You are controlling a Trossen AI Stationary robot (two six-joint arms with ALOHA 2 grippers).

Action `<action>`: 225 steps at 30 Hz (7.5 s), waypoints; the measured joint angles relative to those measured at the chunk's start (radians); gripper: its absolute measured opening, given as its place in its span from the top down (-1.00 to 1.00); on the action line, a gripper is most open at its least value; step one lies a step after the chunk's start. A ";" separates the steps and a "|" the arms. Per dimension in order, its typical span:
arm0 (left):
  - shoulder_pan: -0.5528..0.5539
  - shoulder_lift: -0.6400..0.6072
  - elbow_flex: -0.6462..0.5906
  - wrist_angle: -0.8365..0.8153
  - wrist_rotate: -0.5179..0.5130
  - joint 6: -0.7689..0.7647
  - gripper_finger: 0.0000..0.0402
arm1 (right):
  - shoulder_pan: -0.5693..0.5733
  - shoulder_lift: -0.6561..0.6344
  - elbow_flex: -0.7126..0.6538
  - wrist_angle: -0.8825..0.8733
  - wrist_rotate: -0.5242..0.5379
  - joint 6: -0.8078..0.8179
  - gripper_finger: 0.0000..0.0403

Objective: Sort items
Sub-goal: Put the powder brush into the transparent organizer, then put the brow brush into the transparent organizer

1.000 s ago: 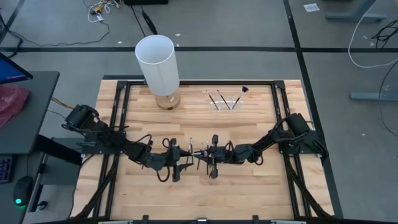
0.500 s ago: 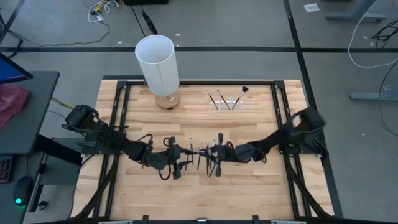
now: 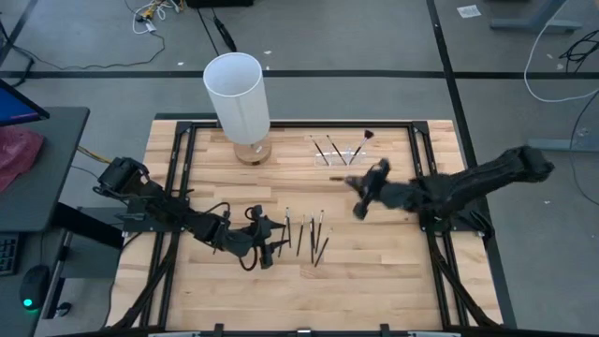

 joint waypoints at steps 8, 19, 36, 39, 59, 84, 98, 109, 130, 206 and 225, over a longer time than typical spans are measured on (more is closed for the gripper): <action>0.033 0.000 0.000 0.008 -0.004 0.000 -0.09 | -0.432 -0.087 0.099 -0.308 -0.250 0.001 0.79; 0.050 -0.001 0.000 0.010 -0.004 0.000 -0.09 | -0.852 0.129 0.128 -0.266 -0.713 -0.179 0.79; 0.050 -0.001 0.000 0.009 -0.004 0.000 -0.09 | -0.982 0.345 0.128 -0.211 -0.857 -0.248 0.79; 0.050 -0.001 0.000 0.009 -0.004 0.000 -0.09 | -0.995 0.358 0.130 -0.204 -0.864 -0.252 0.79; 0.050 -0.001 0.000 0.009 -0.004 0.000 -0.09 | -0.995 0.320 0.129 -0.175 -0.850 -0.271 0.18; 0.050 -0.001 0.000 0.008 -0.004 0.000 -0.09 | -0.884 0.147 0.126 -0.061 -0.684 -0.273 0.19; 0.047 -0.001 0.000 -0.066 -0.035 -0.109 -0.09 | -0.114 0.154 -0.255 0.825 -0.592 -0.225 0.19; -0.062 -0.011 0.000 -0.318 -0.067 -0.373 -0.09 | 0.357 0.354 -0.306 0.988 -0.068 -0.176 0.19; -0.449 -0.011 0.000 -1.136 -0.083 -1.442 -0.08 | 0.268 0.613 -0.306 1.271 -0.017 -0.156 0.18; -0.457 0.190 -0.119 -0.657 -0.404 -1.303 0.90 | 0.266 0.612 -0.306 1.279 -0.018 -0.151 0.18; -0.354 0.175 -0.119 -0.283 -0.514 -0.934 0.91 | 0.261 0.612 -0.306 1.280 -0.015 -0.135 0.18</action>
